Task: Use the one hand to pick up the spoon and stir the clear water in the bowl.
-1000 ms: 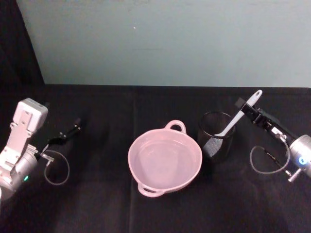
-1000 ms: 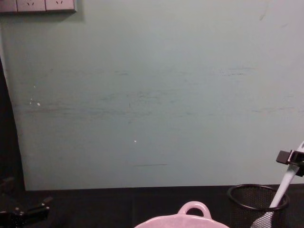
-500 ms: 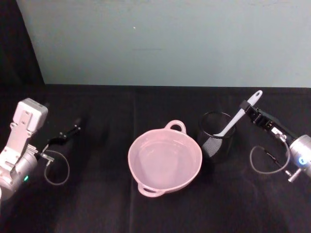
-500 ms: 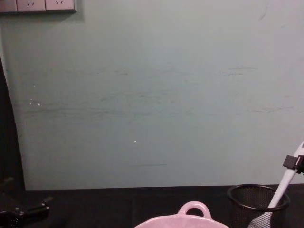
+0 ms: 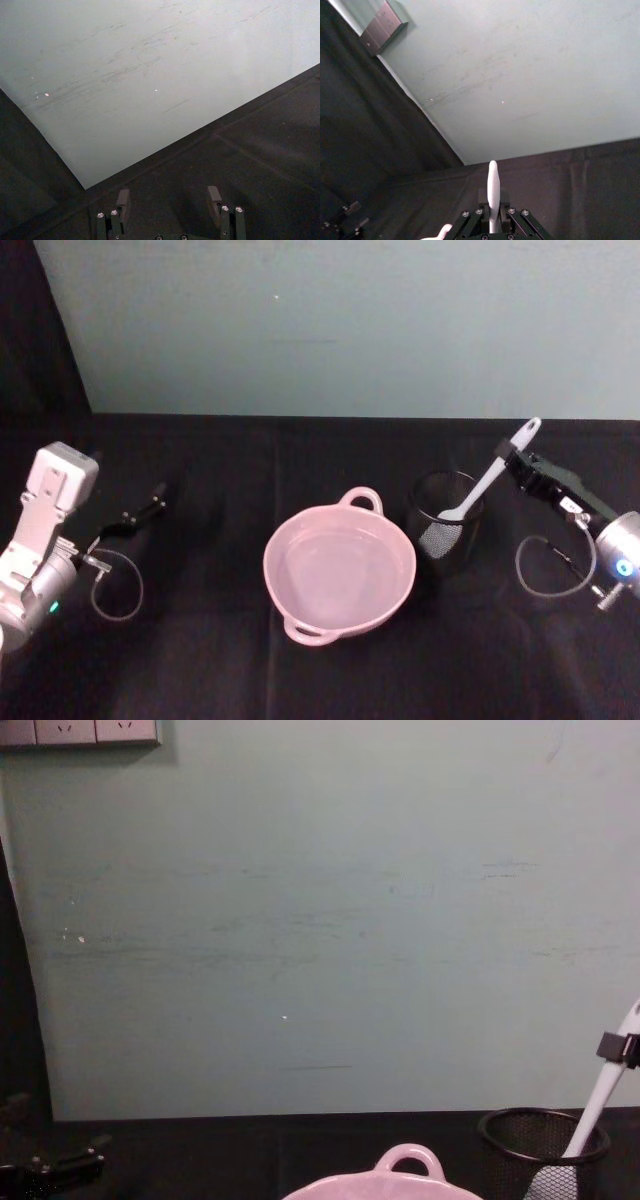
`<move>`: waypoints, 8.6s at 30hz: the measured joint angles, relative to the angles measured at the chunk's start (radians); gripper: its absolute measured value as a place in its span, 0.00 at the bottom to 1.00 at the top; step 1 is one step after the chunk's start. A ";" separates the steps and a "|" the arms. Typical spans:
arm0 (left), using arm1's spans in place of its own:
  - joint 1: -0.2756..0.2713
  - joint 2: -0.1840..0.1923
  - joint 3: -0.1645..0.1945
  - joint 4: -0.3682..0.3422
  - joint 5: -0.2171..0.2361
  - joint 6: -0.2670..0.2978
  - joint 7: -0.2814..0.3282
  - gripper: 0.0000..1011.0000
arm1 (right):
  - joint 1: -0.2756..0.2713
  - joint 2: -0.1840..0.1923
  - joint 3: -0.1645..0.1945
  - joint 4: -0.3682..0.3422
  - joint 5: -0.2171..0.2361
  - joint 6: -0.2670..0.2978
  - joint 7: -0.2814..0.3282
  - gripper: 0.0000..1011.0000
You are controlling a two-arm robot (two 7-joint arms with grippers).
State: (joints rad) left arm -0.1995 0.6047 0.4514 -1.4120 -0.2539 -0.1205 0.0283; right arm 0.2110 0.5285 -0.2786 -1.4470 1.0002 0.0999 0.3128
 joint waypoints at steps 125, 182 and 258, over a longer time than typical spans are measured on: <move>0.000 0.000 0.000 0.000 0.000 0.000 0.000 0.99 | 0.163 -0.102 -0.284 -0.112 -0.640 -0.048 0.145 0.12; 0.000 0.000 0.000 0.000 0.000 0.000 0.000 0.99 | 0.026 -0.186 -0.192 -0.117 -0.636 -0.117 0.172 0.12; 0.000 0.000 0.000 0.000 0.000 0.000 0.000 0.99 | 0.033 -0.208 -0.102 -0.027 -0.677 -0.223 0.106 0.12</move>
State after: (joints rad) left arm -0.1996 0.6047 0.4513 -1.4120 -0.2539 -0.1205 0.0283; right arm 0.2443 0.3202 -0.3809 -1.4740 0.3237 -0.1236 0.4192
